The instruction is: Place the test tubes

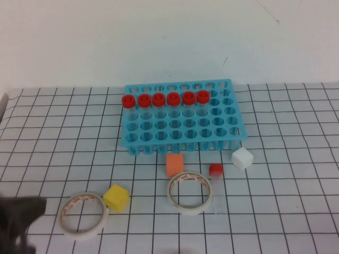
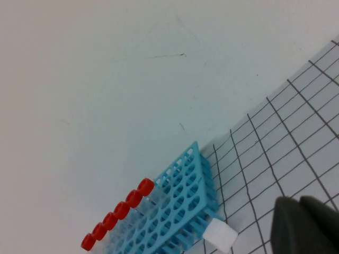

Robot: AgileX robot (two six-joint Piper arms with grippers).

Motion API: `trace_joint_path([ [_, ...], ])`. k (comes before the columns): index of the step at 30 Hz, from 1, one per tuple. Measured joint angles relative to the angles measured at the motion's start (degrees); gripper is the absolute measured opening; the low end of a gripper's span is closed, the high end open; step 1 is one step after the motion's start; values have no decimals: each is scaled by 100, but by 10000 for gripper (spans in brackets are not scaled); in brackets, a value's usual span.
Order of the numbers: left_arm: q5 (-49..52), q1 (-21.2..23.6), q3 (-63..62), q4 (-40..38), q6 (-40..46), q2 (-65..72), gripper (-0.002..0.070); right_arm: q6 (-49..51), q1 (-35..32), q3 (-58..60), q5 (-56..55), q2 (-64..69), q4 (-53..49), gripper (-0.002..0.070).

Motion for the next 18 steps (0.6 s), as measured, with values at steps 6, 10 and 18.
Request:
trace_joint_path([
  [6, 823, -157, -1586, 433, 384, 1866, -3, -23, 0, 0, -240, 0, 22, -1],
  [10, 974, -1139, -2455, 1273, -122, 2801, -3, -77, 0, 0, -59, 0, 32, -1],
  [18, 1781, -3893, -3938, 4129, -2205, 4681, -3, -523, 0, 0, 495, 0, 31, -1],
])
